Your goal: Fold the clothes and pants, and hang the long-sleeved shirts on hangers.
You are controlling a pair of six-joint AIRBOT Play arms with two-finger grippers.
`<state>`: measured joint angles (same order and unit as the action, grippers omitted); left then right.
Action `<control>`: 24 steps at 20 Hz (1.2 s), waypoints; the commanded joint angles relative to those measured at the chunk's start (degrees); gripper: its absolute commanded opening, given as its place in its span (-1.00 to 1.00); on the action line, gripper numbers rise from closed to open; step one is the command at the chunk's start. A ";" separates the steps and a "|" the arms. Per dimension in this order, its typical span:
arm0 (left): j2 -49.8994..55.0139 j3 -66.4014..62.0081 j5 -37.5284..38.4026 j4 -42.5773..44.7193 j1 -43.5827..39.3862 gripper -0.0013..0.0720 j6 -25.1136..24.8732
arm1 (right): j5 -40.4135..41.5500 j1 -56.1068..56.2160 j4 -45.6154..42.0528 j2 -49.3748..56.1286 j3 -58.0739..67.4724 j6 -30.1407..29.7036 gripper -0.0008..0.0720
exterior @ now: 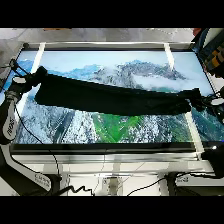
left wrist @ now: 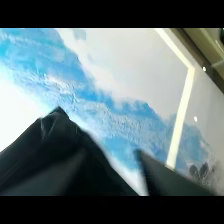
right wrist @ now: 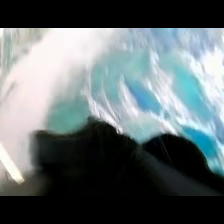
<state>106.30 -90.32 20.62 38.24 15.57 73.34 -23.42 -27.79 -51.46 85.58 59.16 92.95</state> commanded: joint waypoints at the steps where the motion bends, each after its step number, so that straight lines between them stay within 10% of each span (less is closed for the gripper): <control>1: -0.22 -1.57 -1.36 -0.11 -0.68 0.99 -2.58 | 3.96 2.12 0.04 2.99 3.61 -4.00 0.61; 6: -8.83 -1.70 6.86 2.97 2.78 0.97 -8.79 | -6.14 2.05 -4.74 1.55 9.07 -7.13 0.61; 9: -12.81 -1.66 22.84 9.09 8.46 0.64 -0.57 | -9.68 1.86 -10.67 -0.48 10.32 -7.10 0.67; 15: -17.11 -0.61 46.97 18.25 16.52 0.64 7.37 | -17.70 -2.47 -12.00 -1.81 10.71 -5.16 0.75; 21: -24.13 18.21 39.41 19.28 16.55 0.67 12.41 | -22.45 -3.58 -12.85 -1.81 10.71 -5.64 0.75; 24: -22.10 25.42 31.26 12.24 14.78 1.00 12.26 | -24.02 -3.58 -12.81 -1.84 10.71 -7.63 0.75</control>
<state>83.83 -71.64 58.22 54.98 31.27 84.23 -45.21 -31.20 -64.07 83.77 69.80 87.18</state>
